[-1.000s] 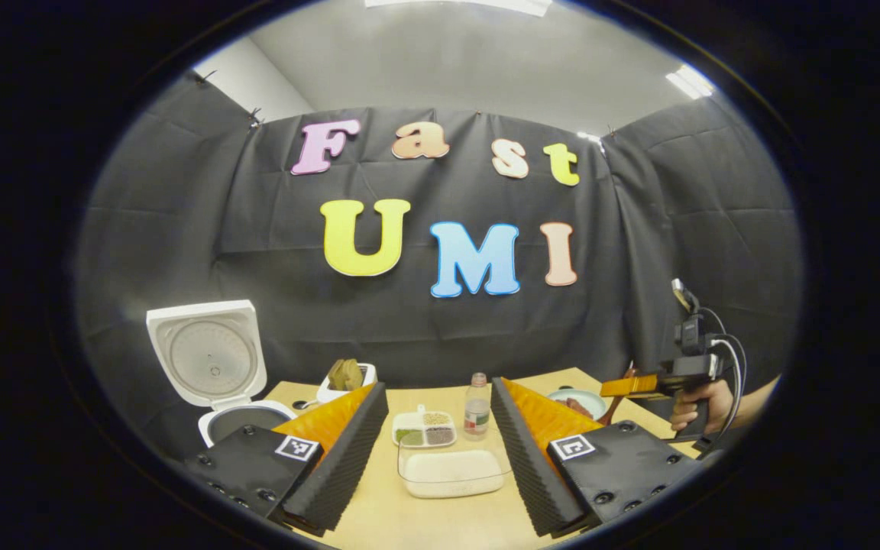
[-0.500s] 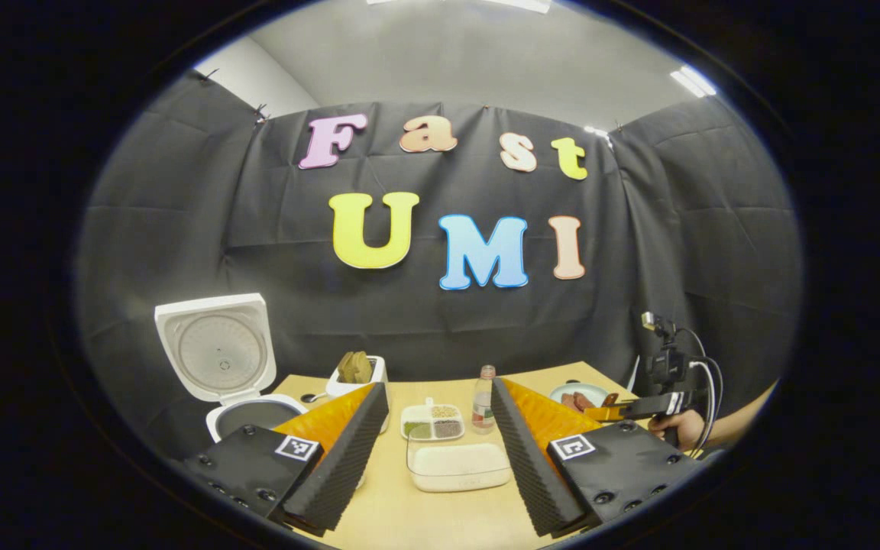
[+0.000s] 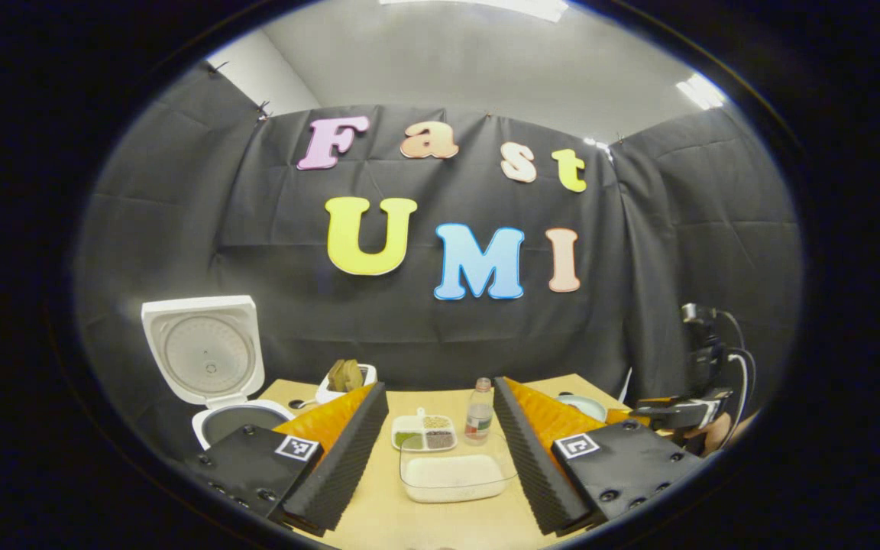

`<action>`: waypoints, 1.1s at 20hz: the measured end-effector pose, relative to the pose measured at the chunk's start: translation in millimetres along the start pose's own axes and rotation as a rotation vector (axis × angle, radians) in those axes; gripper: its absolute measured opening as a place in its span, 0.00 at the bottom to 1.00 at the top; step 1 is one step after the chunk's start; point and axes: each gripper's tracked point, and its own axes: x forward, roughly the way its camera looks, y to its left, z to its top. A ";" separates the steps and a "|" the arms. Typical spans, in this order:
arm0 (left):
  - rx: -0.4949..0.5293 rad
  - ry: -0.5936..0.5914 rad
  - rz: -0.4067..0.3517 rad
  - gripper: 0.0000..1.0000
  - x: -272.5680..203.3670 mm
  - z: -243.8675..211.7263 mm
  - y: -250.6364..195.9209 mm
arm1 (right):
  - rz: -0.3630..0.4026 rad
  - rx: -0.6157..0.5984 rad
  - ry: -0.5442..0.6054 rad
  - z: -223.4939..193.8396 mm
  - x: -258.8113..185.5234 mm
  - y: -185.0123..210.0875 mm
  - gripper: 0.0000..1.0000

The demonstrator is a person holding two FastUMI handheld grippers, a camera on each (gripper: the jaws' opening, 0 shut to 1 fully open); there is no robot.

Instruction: Close the left gripper, press the button to open the rice cooker; take a wooden spoon from the chopstick holder with the right hand, scoop a spoonful of rice and pour it into the rice cooker, then put the wooden spoon back into the chopstick holder.

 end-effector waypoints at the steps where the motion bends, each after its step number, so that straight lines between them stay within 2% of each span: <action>1: 0.005 -0.008 0.007 0.98 4.0 2.1 3.8 | 0.011 -0.011 -0.036 16.8 -10.9 5.7 0.95; 6: 0.013 0.008 0.010 1.00 15.2 4.9 14.6 | 0.034 -0.015 -0.206 98.8 -45.3 36.6 0.95; 11: -0.009 0.015 0.052 1.00 19.1 15.6 44.1 | 0.069 -0.004 -0.261 137.6 -66.0 71.0 0.95; 14: -0.021 0.019 0.073 1.00 22.9 25.6 64.2 | 0.075 0.001 -0.288 146.3 -68.2 82.0 0.95; 17: -0.042 0.012 0.160 1.00 27.8 38.8 100.8 | 0.069 0.010 -0.284 142.8 -64.2 87.2 0.95; 18: -0.048 0.014 0.193 0.97 32.1 43.4 113.7 | 0.067 0.015 -0.277 139.8 -62.7 88.8 0.95; 20: -0.067 0.017 0.276 0.97 40.9 51.3 144.4 | 0.061 0.029 -0.264 137.6 -60.2 88.7 0.95; 21: -0.079 0.018 0.327 0.94 44.5 55.4 160.9 | 0.058 0.035 -0.260 137.1 -58.5 87.5 0.95; 22: -0.091 0.015 0.383 0.97 47.4 59.4 180.7 | 0.052 0.037 -0.256 137.2 -56.9 85.0 0.95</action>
